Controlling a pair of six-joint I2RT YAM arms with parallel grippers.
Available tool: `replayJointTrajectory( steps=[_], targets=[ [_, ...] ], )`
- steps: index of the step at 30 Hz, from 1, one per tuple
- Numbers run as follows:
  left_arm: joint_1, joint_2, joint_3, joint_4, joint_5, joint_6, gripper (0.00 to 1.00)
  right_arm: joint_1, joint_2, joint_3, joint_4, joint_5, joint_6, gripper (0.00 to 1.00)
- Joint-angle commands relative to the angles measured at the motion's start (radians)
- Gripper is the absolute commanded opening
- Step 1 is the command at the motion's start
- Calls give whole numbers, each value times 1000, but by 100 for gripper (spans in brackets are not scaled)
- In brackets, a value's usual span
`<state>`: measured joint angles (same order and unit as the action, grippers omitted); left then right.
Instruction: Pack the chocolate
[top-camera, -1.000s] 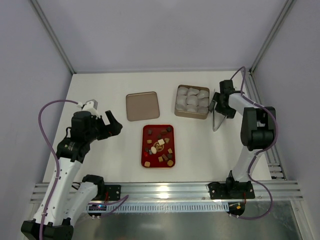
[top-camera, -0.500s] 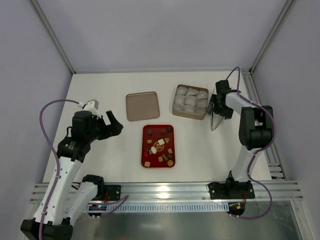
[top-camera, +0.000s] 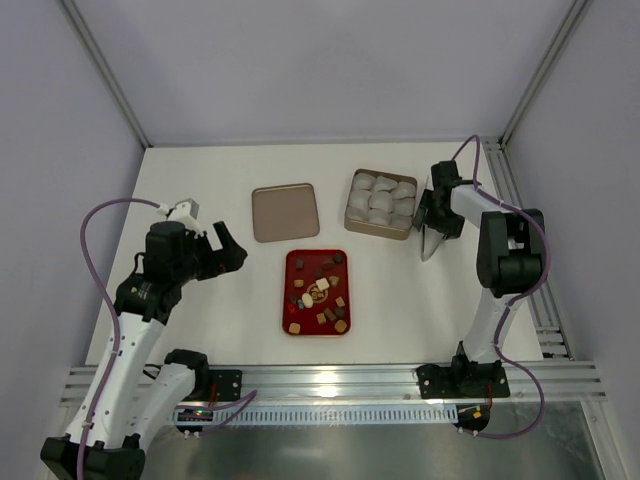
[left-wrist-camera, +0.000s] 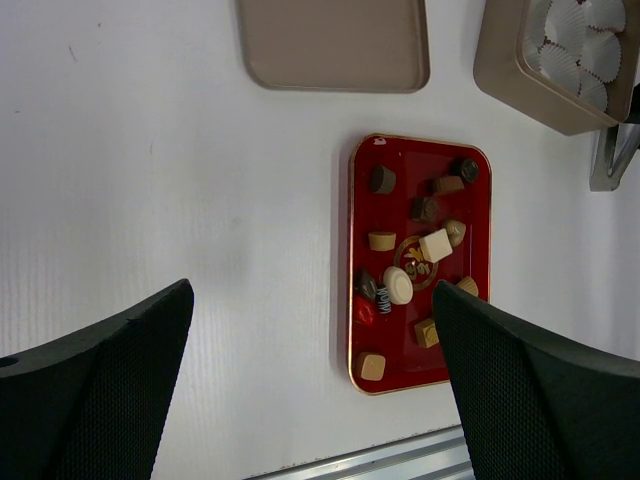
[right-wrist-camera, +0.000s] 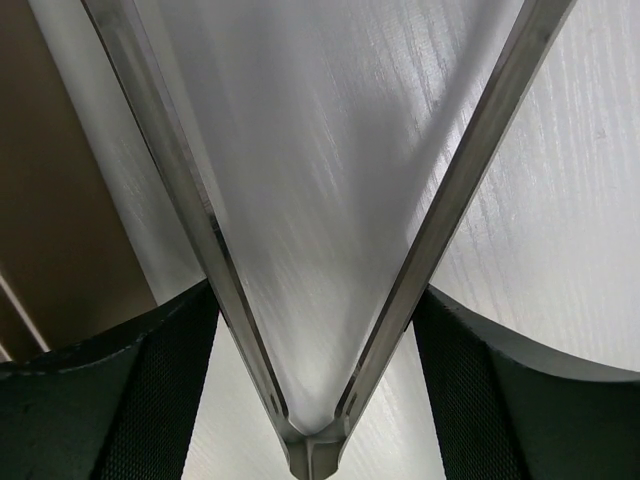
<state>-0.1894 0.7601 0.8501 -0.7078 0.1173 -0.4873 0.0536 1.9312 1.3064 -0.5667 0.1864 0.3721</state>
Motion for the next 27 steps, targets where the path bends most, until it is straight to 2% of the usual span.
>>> replayJointTrajectory(
  steps=[1, 10, 27],
  targets=[
    [-2, 4, -2, 30, 13, 4, 100, -12, 5, -18, 31, -7, 4, 77],
    [-2, 8, -2, 28, 15, 4, 100, -28, -58, -50, 57, -22, -10, 61],
    [-4, 12, -2, 30, 12, 3, 100, -26, -446, -167, 25, -99, -12, 57]
  ],
)
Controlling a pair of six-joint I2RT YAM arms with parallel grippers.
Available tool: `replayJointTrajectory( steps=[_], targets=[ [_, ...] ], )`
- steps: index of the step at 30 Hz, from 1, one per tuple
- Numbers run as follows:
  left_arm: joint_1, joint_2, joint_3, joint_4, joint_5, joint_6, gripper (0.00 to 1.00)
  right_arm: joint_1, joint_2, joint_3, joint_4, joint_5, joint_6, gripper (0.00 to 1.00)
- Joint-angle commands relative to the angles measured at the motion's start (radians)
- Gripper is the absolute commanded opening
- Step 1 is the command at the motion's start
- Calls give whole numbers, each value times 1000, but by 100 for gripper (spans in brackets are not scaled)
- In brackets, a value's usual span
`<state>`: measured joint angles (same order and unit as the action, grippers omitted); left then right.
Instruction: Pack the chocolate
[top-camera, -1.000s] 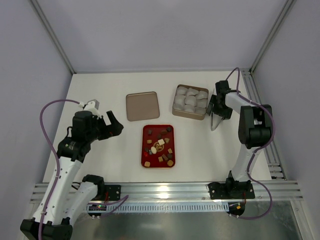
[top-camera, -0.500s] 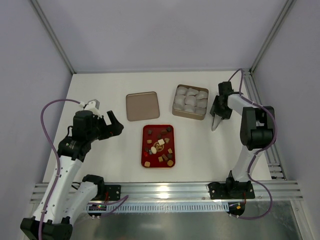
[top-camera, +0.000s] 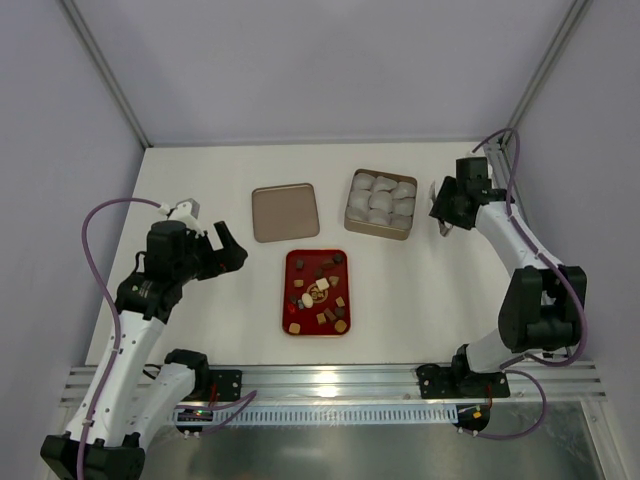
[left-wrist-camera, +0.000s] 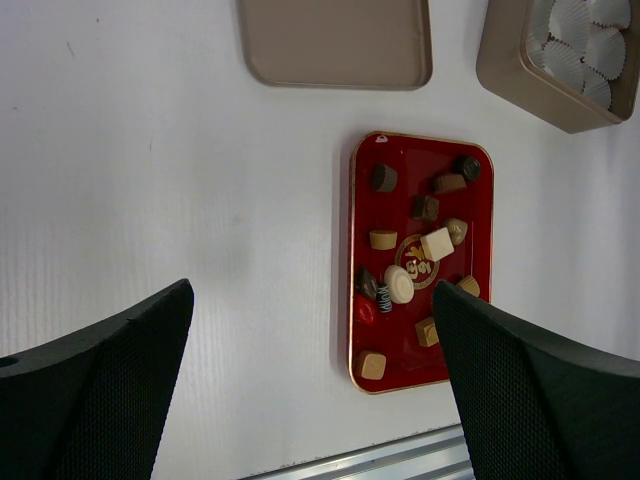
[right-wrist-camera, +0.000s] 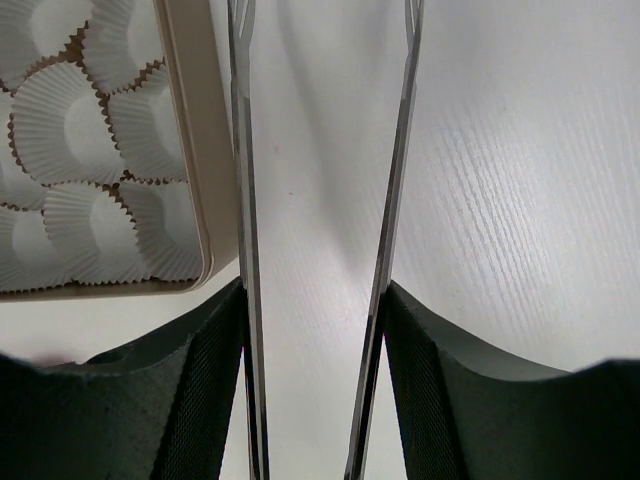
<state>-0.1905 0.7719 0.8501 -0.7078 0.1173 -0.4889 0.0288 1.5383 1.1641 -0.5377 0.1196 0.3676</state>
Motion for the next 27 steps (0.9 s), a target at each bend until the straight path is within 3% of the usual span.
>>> replayJointTrajectory(
  steps=[1, 15, 22, 27],
  targets=[
    [-4, 0, -2, 31, 10, 4, 100, -1, -82, -27, -10, -38, -6, 57],
    [-3, 4, -2, 30, 5, 3, 100, 29, -296, -17, -100, -107, -6, 50],
    [-4, 10, -2, 27, 5, 4, 100, 146, -369, -15, -149, -150, 13, 49],
    [-3, 15, 0, 24, -1, 3, 100, 304, -411, -17, -177, -161, 47, 49]
  ],
)
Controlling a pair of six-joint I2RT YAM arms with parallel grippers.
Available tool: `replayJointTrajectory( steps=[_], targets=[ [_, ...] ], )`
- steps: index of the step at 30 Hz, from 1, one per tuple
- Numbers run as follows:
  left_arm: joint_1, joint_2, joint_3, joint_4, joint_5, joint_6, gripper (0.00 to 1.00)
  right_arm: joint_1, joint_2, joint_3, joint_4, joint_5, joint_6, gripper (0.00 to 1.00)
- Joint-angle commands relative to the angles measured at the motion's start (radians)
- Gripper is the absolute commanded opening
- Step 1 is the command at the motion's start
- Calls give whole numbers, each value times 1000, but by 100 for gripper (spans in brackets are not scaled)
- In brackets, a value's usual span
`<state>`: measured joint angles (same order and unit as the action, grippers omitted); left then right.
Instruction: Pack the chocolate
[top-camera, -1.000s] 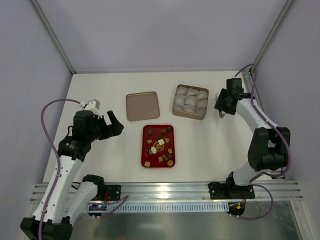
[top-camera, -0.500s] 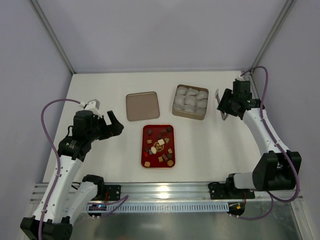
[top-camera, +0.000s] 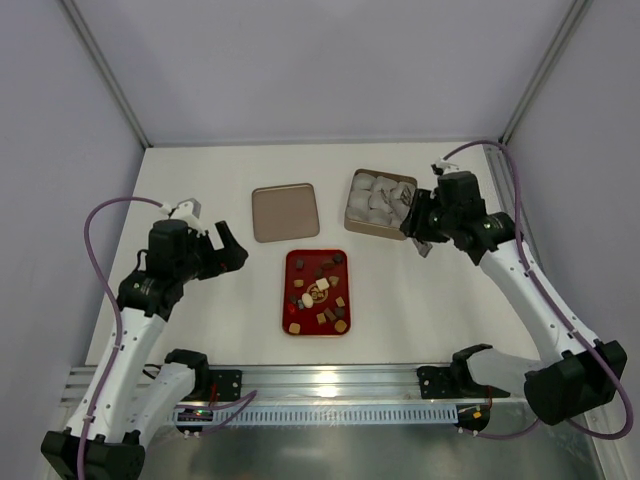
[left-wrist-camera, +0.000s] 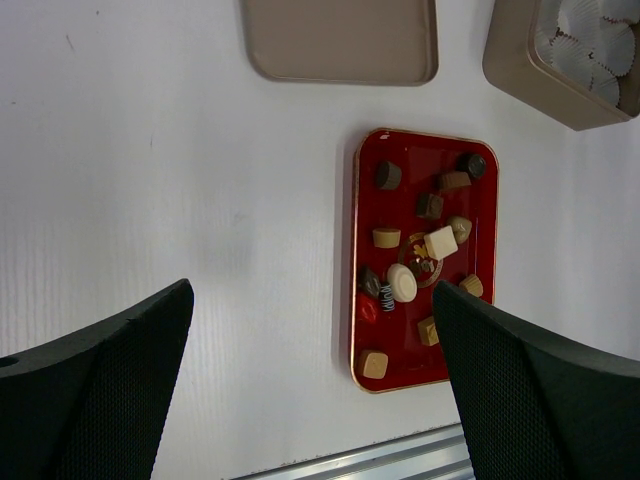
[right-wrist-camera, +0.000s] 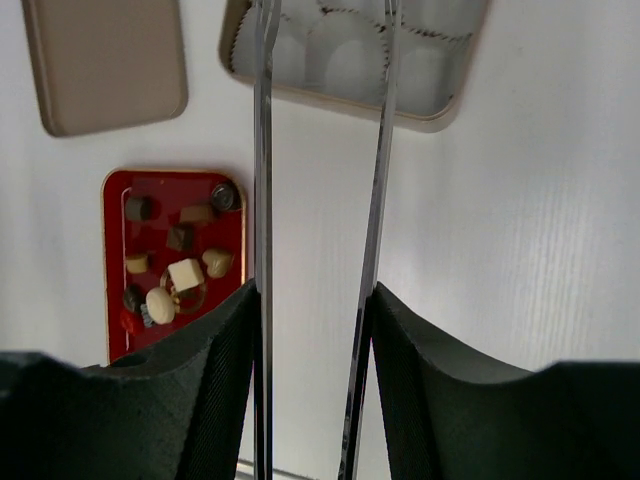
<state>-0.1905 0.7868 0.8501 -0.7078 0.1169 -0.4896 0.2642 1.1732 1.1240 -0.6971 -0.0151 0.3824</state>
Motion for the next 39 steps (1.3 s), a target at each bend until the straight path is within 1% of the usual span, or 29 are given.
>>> replayJointTrajectory(
  steps=[1, 2, 3, 5, 6, 11, 17, 24, 39],
  targets=[
    [-3, 5, 0, 24, 0, 5, 100, 98, -52, 22, -18, -35, 39, 49],
    [-3, 6, 1, 22, 0, 5, 100, 125, -55, 19, -21, -43, 56, 49],
    [-3, 6, 1, 22, -2, 5, 100, 186, -53, 16, -22, -45, 61, 49],
    [-3, 12, 1, 21, 1, 3, 100, 243, -46, 13, -27, -37, 75, 48],
    [-3, 12, 1, 21, 0, 5, 100, 298, -41, 8, -30, -33, 85, 48],
    [-3, 17, 1, 21, 0, 5, 100, 421, -11, 8, -38, -20, 102, 46],
    [-3, 23, 1, 21, 3, 5, 100, 559, 72, 30, -78, -9, 95, 45],
    [-4, 22, 1, 19, 3, 5, 100, 612, 100, 22, -128, -9, 85, 45],
    [-4, 19, 1, 19, 6, 3, 100, 668, 149, -9, -127, 10, 96, 45]
  ],
)
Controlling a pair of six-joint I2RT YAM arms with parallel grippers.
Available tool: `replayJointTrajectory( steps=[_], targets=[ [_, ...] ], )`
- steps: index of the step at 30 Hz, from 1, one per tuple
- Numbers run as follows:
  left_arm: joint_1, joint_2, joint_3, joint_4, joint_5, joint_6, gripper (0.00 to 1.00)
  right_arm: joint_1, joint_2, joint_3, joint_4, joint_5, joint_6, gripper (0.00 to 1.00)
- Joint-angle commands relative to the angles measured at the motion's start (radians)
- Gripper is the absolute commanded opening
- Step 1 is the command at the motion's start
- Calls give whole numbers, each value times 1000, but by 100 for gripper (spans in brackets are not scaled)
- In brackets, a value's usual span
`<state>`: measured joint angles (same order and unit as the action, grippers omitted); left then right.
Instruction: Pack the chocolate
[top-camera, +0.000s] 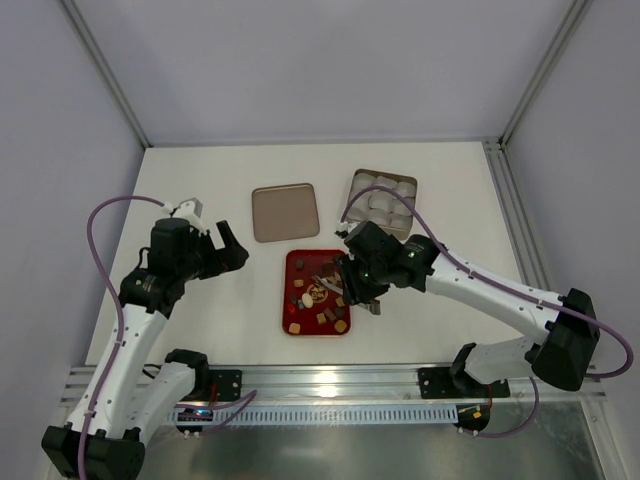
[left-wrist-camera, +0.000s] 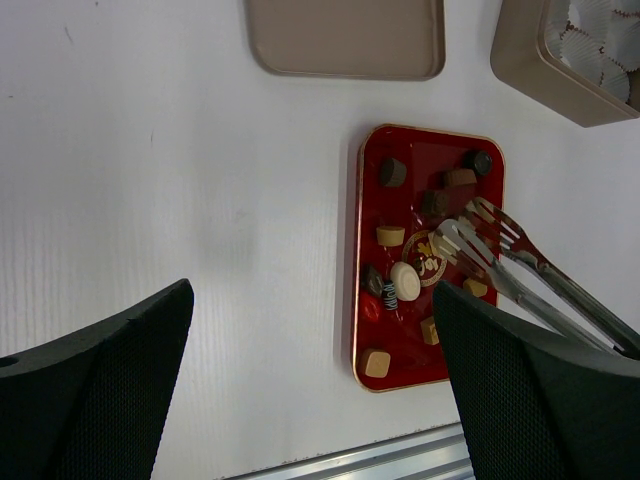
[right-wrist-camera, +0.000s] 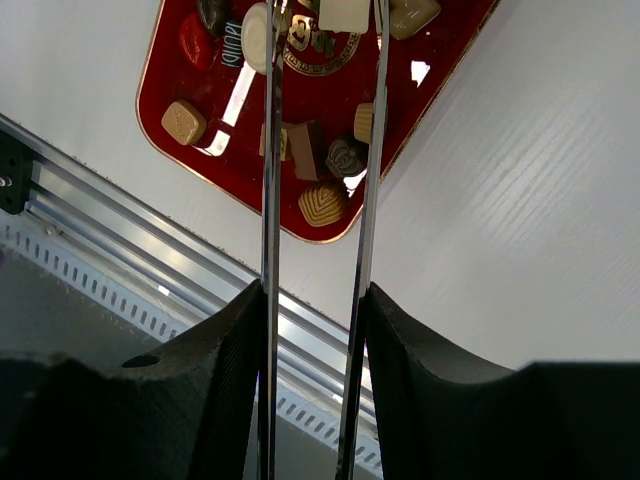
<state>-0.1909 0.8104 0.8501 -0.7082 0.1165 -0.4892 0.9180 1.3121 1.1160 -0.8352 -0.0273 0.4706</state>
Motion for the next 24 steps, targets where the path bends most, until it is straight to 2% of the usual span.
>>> replayJointTrajectory(
  steps=[1, 20, 24],
  targets=[
    [-4, -5, 1, 19, 5, 4, 100, 16, 15, -2, 10, 23, 8, 45],
    [-2, -7, 0, 19, 8, 5, 100, 65, 59, -4, -8, 78, 14, 44],
    [-4, -10, 1, 19, 11, 5, 100, 65, 65, -1, -8, 90, 13, 41]
  ],
)
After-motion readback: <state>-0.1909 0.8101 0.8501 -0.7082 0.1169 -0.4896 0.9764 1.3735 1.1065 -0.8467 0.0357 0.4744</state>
